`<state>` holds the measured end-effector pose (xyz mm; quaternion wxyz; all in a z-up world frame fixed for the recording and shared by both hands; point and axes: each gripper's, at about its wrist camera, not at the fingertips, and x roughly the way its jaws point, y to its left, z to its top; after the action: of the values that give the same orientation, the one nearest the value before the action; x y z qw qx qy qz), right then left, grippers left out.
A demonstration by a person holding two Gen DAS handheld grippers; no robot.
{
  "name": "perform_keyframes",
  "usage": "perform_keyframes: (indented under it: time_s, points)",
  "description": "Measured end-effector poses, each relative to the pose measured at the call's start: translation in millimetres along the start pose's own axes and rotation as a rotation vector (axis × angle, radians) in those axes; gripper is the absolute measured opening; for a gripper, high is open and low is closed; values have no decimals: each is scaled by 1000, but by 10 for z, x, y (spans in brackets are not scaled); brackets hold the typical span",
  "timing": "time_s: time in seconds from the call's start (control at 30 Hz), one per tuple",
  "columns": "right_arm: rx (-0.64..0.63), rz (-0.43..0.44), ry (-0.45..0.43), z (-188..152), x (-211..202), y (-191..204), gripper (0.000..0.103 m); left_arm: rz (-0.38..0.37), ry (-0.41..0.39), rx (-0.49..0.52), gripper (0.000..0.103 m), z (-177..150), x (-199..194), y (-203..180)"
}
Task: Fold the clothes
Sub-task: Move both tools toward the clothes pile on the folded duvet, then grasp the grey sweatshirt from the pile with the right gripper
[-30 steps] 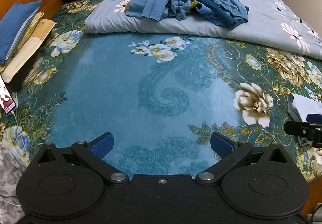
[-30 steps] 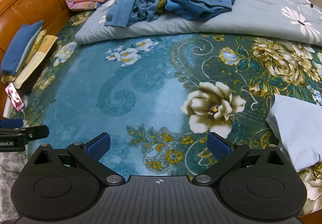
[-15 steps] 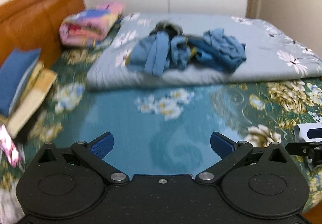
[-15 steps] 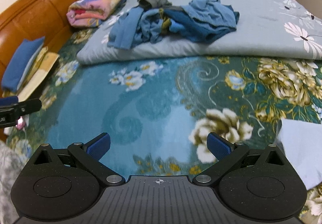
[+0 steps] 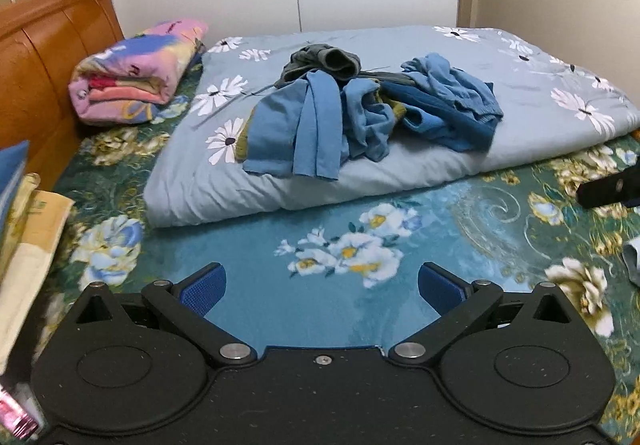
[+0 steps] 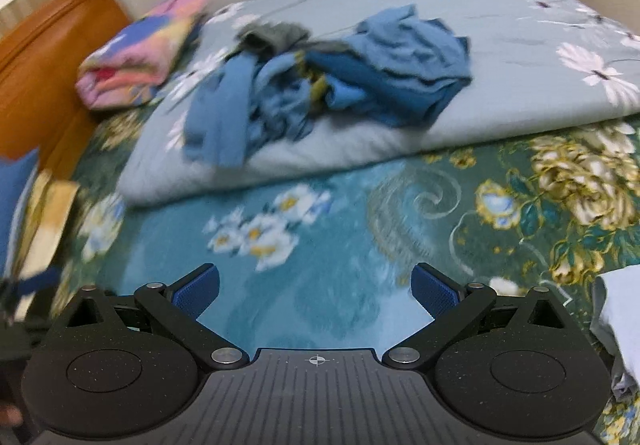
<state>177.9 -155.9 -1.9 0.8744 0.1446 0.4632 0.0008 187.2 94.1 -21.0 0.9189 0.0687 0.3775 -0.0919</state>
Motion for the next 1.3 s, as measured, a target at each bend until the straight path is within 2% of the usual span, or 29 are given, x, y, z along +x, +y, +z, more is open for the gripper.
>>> perform_keyframes:
  time_s: [0.1, 0.27, 0.37, 0.47, 0.5, 0.67, 0.8, 0.87, 0.93, 1.0, 1.07, 1.2, 1.3]
  points:
    - [10, -59, -24, 203, 85, 12, 103, -9, 7, -15, 101, 69, 237, 135]
    - [-6, -121, -41, 551, 303, -107, 103, -11, 16, -106, 101, 129, 514, 327]
    - [3, -142, -28, 776, 551, -201, 93, -19, 18, -158, 101, 181, 665, 424]
    - [-20, -131, -25, 1020, 834, -222, 81, 14, 37, -181, 101, 283, 823, 457]
    - [-36, -123, -28, 1122, 937, -209, 72, 25, 43, -189, 101, 317, 875, 467]
    - [-130, -50, -81, 1778, 1511, 162, 71, 46, 85, -254, 101, 366, 1028, 504]
    - [-210, 0, -113, 2327, 2008, 525, 71, 74, 123, -297, 101, 281, 1025, 593]
    - [-255, 3, -122, 2558, 2241, 686, 68, 99, 151, -325, 101, 209, 1019, 666]
    - [-297, 0, -129, 2786, 2504, 837, 57, 124, 188, -359, 101, 121, 1013, 763]
    - [-325, -18, -125, 2931, 2733, 943, 51, 138, 236, -400, 101, 34, 1010, 853]
    - [-355, -51, -129, 3033, 2932, 1053, 51, 154, 257, -446, 101, -61, 983, 933]
    - [-413, -124, -188, 3096, 3192, 1176, 45, 201, 294, -486, 101, -180, 984, 1019]
    - [-433, -141, -171, 3149, 3392, 1205, 42, 210, 314, -506, 101, -217, 1013, 1061]
